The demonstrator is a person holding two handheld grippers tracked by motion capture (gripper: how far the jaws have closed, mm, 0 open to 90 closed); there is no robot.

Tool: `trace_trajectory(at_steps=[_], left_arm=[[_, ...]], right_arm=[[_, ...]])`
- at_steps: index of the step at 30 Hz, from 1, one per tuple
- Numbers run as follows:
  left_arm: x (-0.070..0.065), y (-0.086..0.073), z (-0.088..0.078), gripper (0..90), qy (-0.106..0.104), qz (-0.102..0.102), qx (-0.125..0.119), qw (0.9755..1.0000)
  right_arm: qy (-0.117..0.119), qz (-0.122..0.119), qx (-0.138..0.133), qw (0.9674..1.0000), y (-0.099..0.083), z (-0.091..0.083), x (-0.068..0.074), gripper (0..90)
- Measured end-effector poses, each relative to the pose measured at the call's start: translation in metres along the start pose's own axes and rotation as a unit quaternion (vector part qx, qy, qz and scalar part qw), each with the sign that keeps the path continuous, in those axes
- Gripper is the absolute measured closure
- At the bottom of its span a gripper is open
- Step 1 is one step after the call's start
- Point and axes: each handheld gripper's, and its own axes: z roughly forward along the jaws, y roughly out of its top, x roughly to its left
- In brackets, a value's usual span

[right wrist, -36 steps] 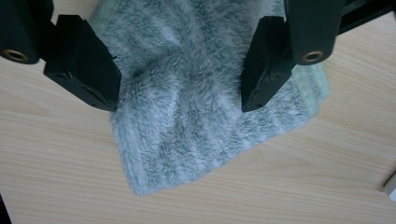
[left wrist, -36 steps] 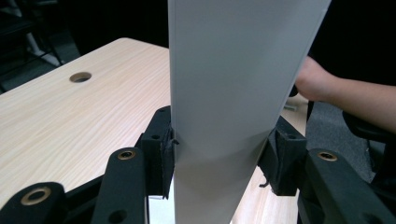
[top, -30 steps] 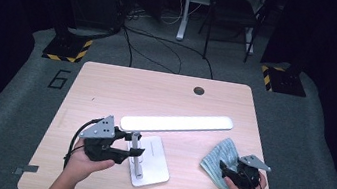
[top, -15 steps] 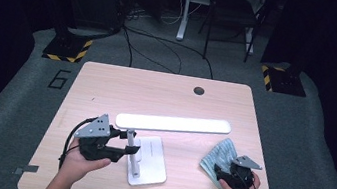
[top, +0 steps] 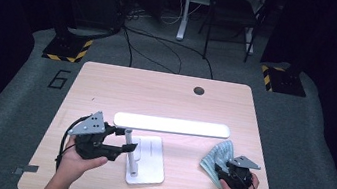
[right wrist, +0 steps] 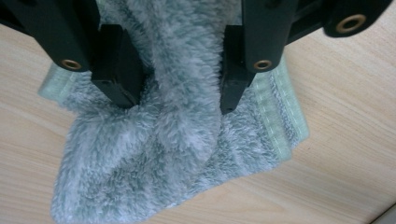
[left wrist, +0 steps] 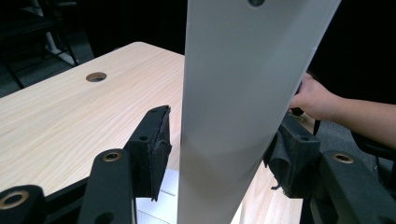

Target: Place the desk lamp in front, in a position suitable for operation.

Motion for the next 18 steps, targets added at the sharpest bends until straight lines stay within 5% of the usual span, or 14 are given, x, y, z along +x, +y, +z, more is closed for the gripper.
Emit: trace_trajectory(at_steps=[10, 18], left_arm=[[-0.0009, 0.0006, 0.0, 42.6, -0.001, -0.005, -0.011, 0.9999], [-0.0033, 0.0001, 0.0009, 50.1, -0.004, 0.0, -0.025, 0.9997]], right_arm=[[0.004, -0.002, 0.005, 1.0, 0.002, -0.0012, 0.0008, 61.6], [0.007, 0.003, 0.006, 1.0, 0.0026, -0.0013, 0.0008, 62.2]])
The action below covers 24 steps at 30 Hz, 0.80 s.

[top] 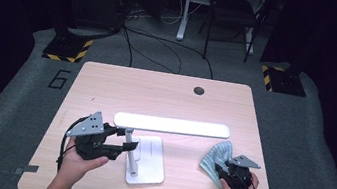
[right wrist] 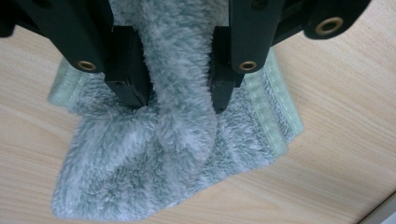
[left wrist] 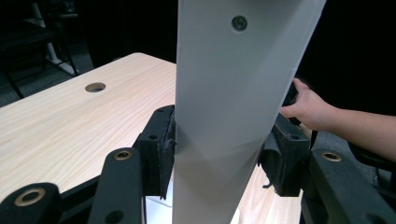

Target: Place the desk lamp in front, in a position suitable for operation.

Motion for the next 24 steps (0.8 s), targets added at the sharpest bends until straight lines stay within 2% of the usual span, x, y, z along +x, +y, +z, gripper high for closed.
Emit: trace_trajectory(at_steps=[3, 9, 14, 15, 18, 20, 22, 24], left_arm=[[-0.001, 0.0, 0.001, 50.7, 0.001, -0.003, -0.004, 1.0], [-0.002, 0.001, 0.005, 52.0, -0.002, 0.01, -0.003, 0.9999], [-0.005, 0.002, 0.006, 52.1, -0.011, 0.011, 0.002, 0.9999], [-0.006, 0.002, 0.007, 52.1, -0.013, 0.012, 0.001, 0.9998], [-0.009, 0.001, 0.009, 52.2, -0.018, 0.01, -0.004, 0.9998], [-0.011, 0.001, 0.009, 52.2, -0.024, 0.013, -0.003, 0.9996], [-0.013, 0.001, 0.01, 52.3, -0.029, 0.019, -0.003, 0.9994], [-0.015, 0.0, 0.009, 52.3, -0.033, 0.019, -0.005, 0.9993]], right_arm=[[-0.001, 0.002, 0.0, 1.0, 0.0, 0.0, 0.0, 62.5], [0.0, 0.003, -0.004, 1.0, 0.0, -0.001, 0.002, 64.3], [0.026, -0.001, -0.019, 0.9995, 0.004, 0.0, 0.009, 65.2], [0.03, -0.004, -0.012, 0.9995, 0.004, -0.001, 0.011, 65.2], [0.037, -0.004, -0.016, 0.9992, 0.005, -0.001, 0.015, 65.2], [0.041, -0.009, -0.017, 0.999, 0.005, -0.001, 0.016, 65.2], [0.046, -0.004, -0.02, 0.9987, 0.006, -0.002, 0.018, 65.2], [0.05, -0.006, -0.035, 0.9981, 0.008, -0.004, 0.02, 65.1]])
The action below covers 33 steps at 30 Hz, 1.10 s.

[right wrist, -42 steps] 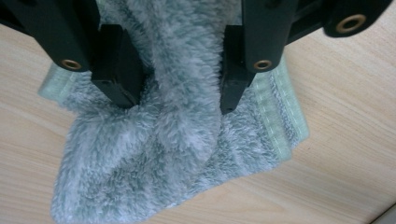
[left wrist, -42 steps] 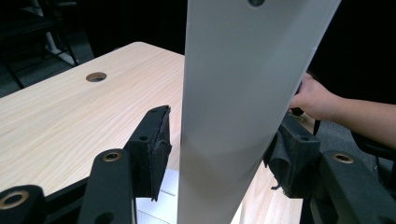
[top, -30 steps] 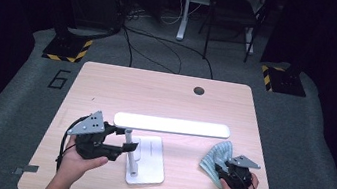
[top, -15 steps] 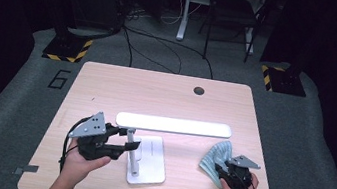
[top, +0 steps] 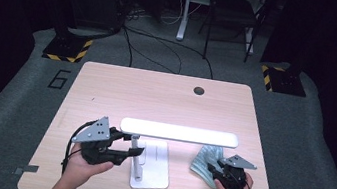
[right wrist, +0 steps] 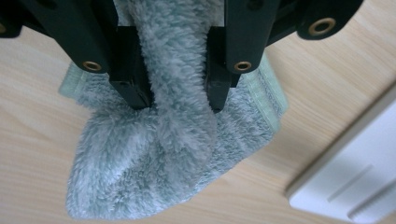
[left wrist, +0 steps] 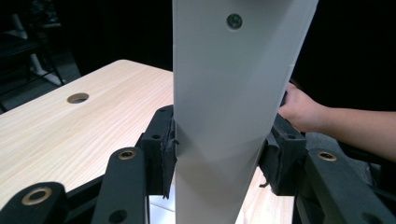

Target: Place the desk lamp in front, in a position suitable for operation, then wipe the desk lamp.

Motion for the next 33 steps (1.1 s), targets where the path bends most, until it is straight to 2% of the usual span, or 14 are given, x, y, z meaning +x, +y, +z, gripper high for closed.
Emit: trace_trajectory(at_steps=[4, 7, 11, 15, 20, 22, 26, 28, 30, 33], left_arm=[[0.0, -0.002, 0.0, 52.2, -0.004, -0.006, -0.006, 1.0], [0.0, -0.002, 0.0, 52.0, -0.002, -0.012, -0.003, 0.9999], [-0.002, -0.001, -0.001, 52.1, 0.004, -0.01, 0.002, 0.9999], [-0.002, 0.001, -0.001, 52.2, 0.005, -0.004, 0.01, 0.9999], [-0.004, 0.002, 0.0, 52.2, 0.007, -0.011, 0.013, 0.9998], [-0.005, 0.002, 0.001, 52.3, 0.012, -0.009, 0.014, 0.9998], [-0.006, 0.004, 0.001, 52.6, 0.019, -0.005, 0.024, 0.9995], [-0.007, 0.005, 0.001, 52.6, 0.02, -0.005, 0.027, 0.9994], [-0.007, 0.005, 0.0, 52.6, 0.021, -0.005, 0.03, 0.9993], [-0.009, 0.006, -0.001, 52.6, 0.023, -0.005, 0.034, 0.9991]], right_arm=[[0.016, 0.002, -0.022, 0.9996, 0.003, 0.0, 0.011, 65.1], [0.024, -0.015, -0.024, 0.9993, 0.007, 0.003, 0.021, 65.0], [0.043, -0.032, -0.03, 0.9981, 0.011, 0.009, 0.036, 64.9], [0.065, -0.053, -0.023, 0.9962, 0.011, 0.011, 0.053, 64.8], [0.101, -0.077, -0.026, 0.9916, 0.013, 0.017, 0.077, 64.7], [0.114, -0.093, -0.025, 0.9888, 0.014, 0.019, 0.085, 64.5], [0.142, -0.109, -0.018, 0.9836, 0.015, 0.025, 0.1, 63.8], [0.143, -0.119, -0.01, 0.9825, 0.014, 0.028, 0.107, 62.2], [0.141, -0.141, -0.005, 0.9798, 0.013, 0.033, 0.111, 57.7], [0.131, -0.131, 0.0, 0.9827, 0.012, 0.036, 0.112, 51.2]])
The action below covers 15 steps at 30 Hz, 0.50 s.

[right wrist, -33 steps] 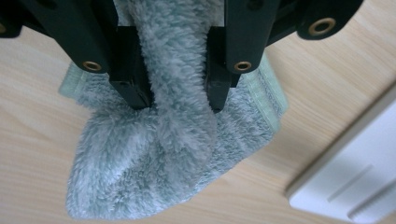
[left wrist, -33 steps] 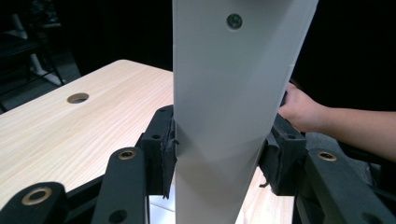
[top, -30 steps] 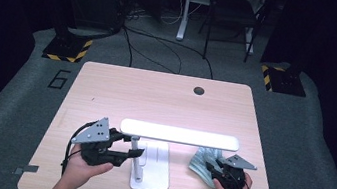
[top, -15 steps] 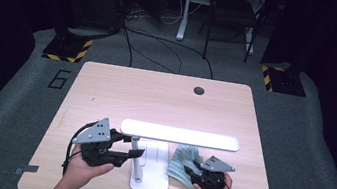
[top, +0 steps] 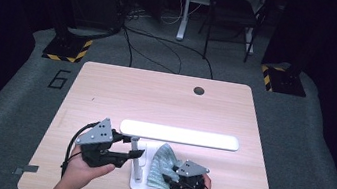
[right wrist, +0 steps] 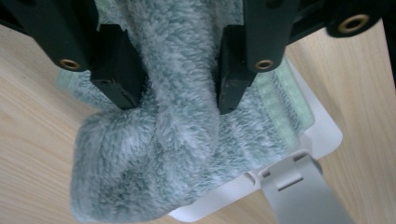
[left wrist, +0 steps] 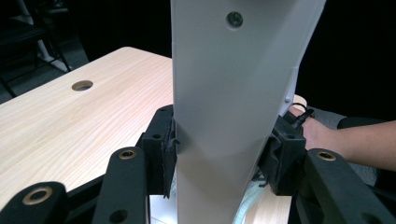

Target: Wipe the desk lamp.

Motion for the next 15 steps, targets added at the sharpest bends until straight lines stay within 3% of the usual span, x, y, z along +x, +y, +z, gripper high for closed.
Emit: trace_trajectory(at_steps=[5, 11, 15], left_arm=[[0.0, 0.002, 0.0, 52.6, 0.0, 0.003, 0.009, 1.0], [0.001, 0.001, 0.001, 52.6, -0.003, 0.001, 0.005, 1.0], [0.0, 0.002, 0.001, 52.7, 0.001, 0.004, 0.006, 1.0]], right_arm=[[0.001, 0.034, -0.018, 0.9993, 0.001, 0.002, -0.005, 44.4], [-0.01, 0.003, -0.019, 0.9998, 0.008, 0.013, 0.0, 41.3], [0.005, -0.012, -0.007, 0.9999, 0.008, 0.012, 0.004, 60.6]])
